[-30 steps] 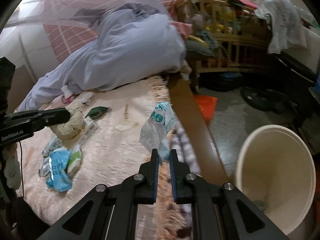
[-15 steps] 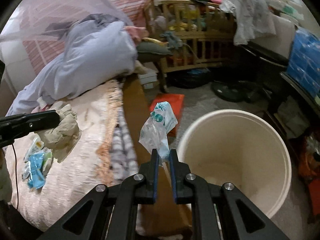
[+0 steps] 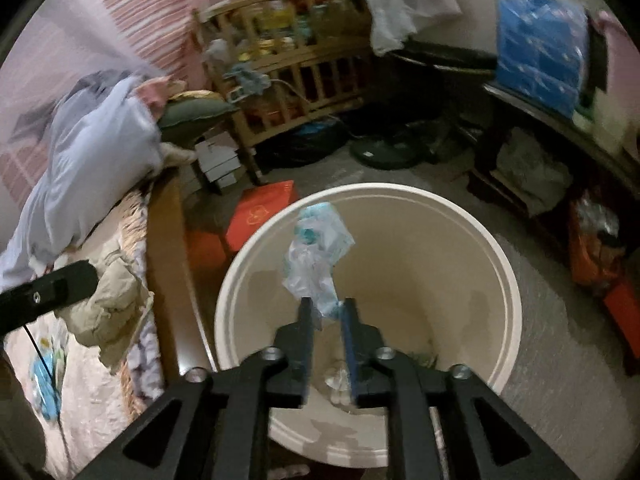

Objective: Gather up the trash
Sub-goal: 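Carry the bag and tissue to the bucket and release both, then return both tools to the bed toward the white foam block and tissue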

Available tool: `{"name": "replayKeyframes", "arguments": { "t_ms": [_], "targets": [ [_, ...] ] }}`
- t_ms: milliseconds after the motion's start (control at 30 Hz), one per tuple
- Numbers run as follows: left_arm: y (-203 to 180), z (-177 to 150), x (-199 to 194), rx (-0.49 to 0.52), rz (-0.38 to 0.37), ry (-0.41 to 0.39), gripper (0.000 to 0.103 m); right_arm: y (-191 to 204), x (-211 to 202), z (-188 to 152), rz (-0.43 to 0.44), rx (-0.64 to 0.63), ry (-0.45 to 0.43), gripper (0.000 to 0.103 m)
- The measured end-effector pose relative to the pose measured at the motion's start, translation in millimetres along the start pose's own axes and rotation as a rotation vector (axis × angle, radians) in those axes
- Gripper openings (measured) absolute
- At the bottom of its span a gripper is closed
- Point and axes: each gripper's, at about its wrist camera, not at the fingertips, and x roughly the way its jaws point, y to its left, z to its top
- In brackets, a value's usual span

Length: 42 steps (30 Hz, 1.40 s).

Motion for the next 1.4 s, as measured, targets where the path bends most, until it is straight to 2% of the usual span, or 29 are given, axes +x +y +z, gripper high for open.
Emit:
{"name": "replayKeyframes", "arguments": {
  "t_ms": [67,100,133,200,267,433,533,767,933,1400],
  "targets": [
    [-1,3,6,-0.009,-0.034,-0.002,0.032,-10,-1,1,0.010,0.042,-0.011,0.047],
    [0,4,8,-0.020,-0.039,-0.001,0.047,-13,-2,1,0.017,0.059,-0.019,0.047],
    [2,4,7,-0.034,-0.041,-0.003,0.050,-16,-4,1,0.023,0.072,-0.025,0.047],
    [6,3,2,-0.038,-0.029,-0.009,0.050,-13,-3,2,0.020,0.070,-0.025,0.047],
    [10,2,-5,-0.030,0.015,-0.014,0.050,-7,-1,2,0.023,0.045,-0.016,0.047],
    [19,-9,-32,0.022,0.201,-0.050,0.050,18,5,-3,0.030,-0.004,0.000,0.047],
    [31,-18,-46,0.015,0.306,-0.058,0.050,33,9,-5,0.048,-0.015,0.010,0.047],
    [65,-45,-82,-0.036,0.445,-0.100,0.050,81,14,-11,0.105,-0.075,0.031,0.047],
    [85,-61,-112,-0.035,0.550,-0.133,0.050,117,18,-17,0.140,-0.122,0.043,0.047],
    [133,-96,-191,-0.134,0.701,-0.194,0.050,215,23,-39,0.238,-0.273,0.094,0.047]
  ]
}}
